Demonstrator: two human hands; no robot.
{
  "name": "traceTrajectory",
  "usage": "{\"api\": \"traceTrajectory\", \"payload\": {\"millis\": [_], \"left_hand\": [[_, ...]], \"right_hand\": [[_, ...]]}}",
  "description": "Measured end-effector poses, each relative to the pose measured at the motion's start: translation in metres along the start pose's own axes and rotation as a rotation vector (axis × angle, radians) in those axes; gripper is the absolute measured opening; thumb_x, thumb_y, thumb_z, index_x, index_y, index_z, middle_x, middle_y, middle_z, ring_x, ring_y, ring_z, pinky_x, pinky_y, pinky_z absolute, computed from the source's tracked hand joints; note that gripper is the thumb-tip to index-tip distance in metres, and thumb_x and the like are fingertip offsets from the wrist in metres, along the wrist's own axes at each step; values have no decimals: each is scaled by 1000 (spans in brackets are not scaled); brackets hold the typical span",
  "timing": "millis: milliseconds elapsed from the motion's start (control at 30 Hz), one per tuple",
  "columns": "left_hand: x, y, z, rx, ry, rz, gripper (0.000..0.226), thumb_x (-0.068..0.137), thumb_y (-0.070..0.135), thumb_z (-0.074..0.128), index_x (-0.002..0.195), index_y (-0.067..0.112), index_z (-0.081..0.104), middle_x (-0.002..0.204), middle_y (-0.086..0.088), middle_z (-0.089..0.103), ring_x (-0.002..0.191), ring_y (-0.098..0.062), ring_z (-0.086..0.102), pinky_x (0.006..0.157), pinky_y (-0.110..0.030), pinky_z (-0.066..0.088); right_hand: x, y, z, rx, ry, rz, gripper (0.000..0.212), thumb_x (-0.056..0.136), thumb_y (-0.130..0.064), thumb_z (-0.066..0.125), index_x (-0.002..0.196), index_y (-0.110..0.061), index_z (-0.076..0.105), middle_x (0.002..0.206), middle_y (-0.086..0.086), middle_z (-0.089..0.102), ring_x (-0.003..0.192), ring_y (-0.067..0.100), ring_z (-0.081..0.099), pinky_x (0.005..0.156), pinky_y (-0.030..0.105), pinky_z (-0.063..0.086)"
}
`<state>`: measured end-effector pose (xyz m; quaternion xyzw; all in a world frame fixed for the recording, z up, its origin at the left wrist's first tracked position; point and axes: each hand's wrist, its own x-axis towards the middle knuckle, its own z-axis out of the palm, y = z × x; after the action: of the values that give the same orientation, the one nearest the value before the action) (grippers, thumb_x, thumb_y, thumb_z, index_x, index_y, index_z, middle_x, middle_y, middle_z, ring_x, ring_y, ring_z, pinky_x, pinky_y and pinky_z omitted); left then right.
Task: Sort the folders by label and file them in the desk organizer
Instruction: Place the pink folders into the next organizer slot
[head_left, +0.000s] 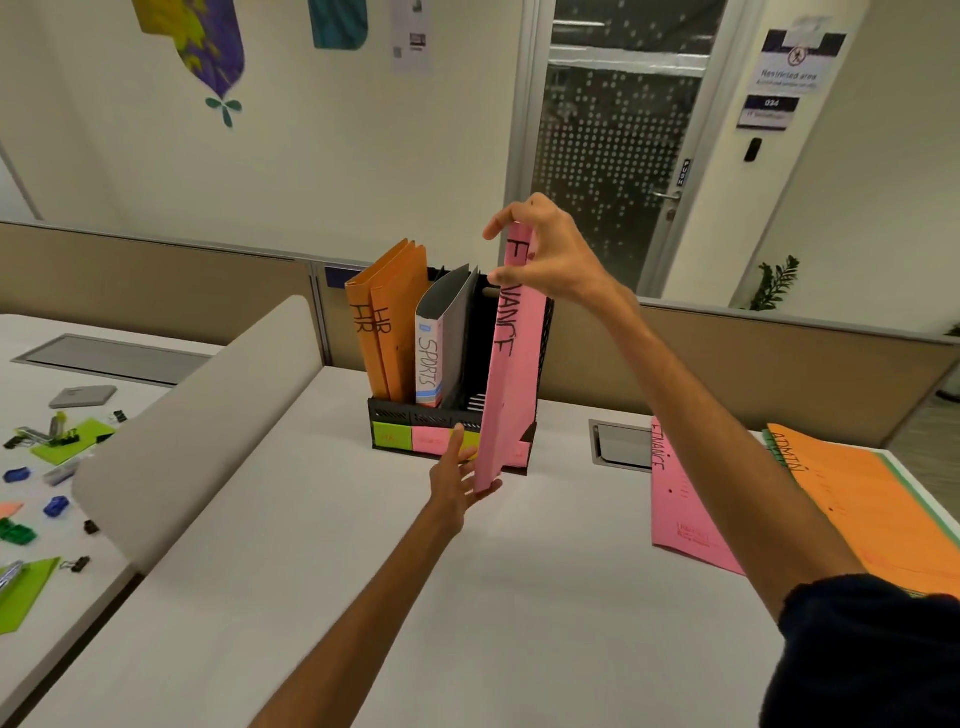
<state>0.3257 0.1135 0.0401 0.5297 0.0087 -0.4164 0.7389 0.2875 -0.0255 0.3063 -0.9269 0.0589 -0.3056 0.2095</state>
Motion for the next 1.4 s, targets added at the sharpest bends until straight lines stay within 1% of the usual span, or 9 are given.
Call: {"api": "traceTrajectory", "payload": {"millis": [167,333,467,567,633,767,933,1233,1400], "left_hand": [[7,17,-2,71,-106,-69,76,87,61,54,140,9,40,129,-11,57,115,-31,57,81,-38,52],[15,28,0,38,-137,-39,63,80,53,67,128,17,48,119,-10,62,114,-29,57,85,-40,49],[24,26,-3,36,-157,44,81,63,50,74,132,16,49,129,-13,59,124,-34,51,97,-47,44],[32,23,-11,82,-190,92,109,54,46,83,144,12,32,137,-17,51,127,-38,48,106,-55,40],[40,19,-16,78,-170,96,98,66,34,81,146,15,27,138,-18,49,121,-36,52,105,-53,42],[55,12,-21,1,-97,104,70,81,23,74,140,15,38,125,-12,53,101,-27,59,96,-44,49],[63,3,-23,-29,-108,124,47,87,19,65,130,16,47,128,-14,55,108,-31,61,85,-38,55],[76,2,-19,-127,0,223,47,86,18,67,129,19,49,111,-5,63,92,-18,68,69,-27,60],[83,1,-16,-104,20,209,49,87,21,66,132,17,48,121,-10,59,103,-25,63,80,-34,57]], "right_hand": [[3,-7,-7,43,-19,-62,44,70,-18,84,109,-20,64,103,5,46,95,22,52,81,35,58],[8,-6,0,100,24,-87,40,70,-15,83,106,-15,65,112,12,50,105,24,54,88,41,57],[17,4,9,83,53,-87,39,70,-16,83,105,-15,65,110,10,50,102,23,55,81,39,58],[25,16,15,46,89,-72,38,69,-21,84,102,-21,65,107,7,49,97,20,55,77,37,58],[29,24,19,38,111,-68,36,68,-25,84,99,-24,65,106,5,49,96,17,54,76,36,58],[33,36,28,36,100,-60,37,69,-28,83,101,-23,65,108,4,49,99,16,53,79,37,59],[38,43,36,38,78,-80,41,70,-23,83,106,-16,64,109,6,49,98,17,52,79,38,59],[48,40,44,129,121,-120,35,71,-17,82,101,-13,64,107,-1,45,99,8,51,79,26,59],[50,51,59,111,114,-97,37,71,-15,80,103,-17,63,110,-1,44,106,10,53,81,29,59]]}}
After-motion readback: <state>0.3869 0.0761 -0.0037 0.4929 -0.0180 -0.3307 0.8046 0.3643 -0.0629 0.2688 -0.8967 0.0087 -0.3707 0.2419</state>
